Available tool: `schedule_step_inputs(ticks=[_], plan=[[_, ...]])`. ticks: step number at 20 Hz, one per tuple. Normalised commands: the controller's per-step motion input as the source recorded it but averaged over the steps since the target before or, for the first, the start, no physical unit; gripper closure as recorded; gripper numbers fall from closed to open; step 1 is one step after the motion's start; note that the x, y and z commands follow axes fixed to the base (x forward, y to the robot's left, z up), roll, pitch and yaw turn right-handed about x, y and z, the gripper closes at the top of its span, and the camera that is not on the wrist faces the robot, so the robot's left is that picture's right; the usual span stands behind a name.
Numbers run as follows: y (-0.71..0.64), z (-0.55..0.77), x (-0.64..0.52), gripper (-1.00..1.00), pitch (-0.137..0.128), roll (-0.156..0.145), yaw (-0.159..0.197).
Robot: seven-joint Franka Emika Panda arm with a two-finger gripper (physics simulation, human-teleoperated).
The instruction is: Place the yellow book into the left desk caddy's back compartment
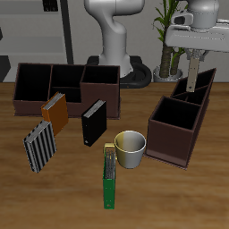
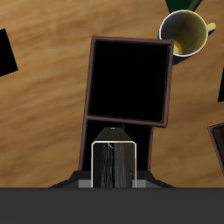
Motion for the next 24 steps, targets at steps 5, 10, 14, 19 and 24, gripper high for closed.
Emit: schedule_step_inputs(ticks=[5, 10, 14, 19, 24], plan=[[0.09, -0.10, 0.00, 1.00, 0.011, 0.017, -0.002], [0.05, -0.04, 0.05, 1.00, 0.002, 0.007, 0.006], [-0.02, 0.07, 0.01, 1.00, -0.022, -0.005, 0.006], [0.06, -0.07, -0.02, 1.00, 0.009, 0.015, -0.006], [0.11, -0.10, -0.03, 1.00, 0.012, 0.020, 0.004]])
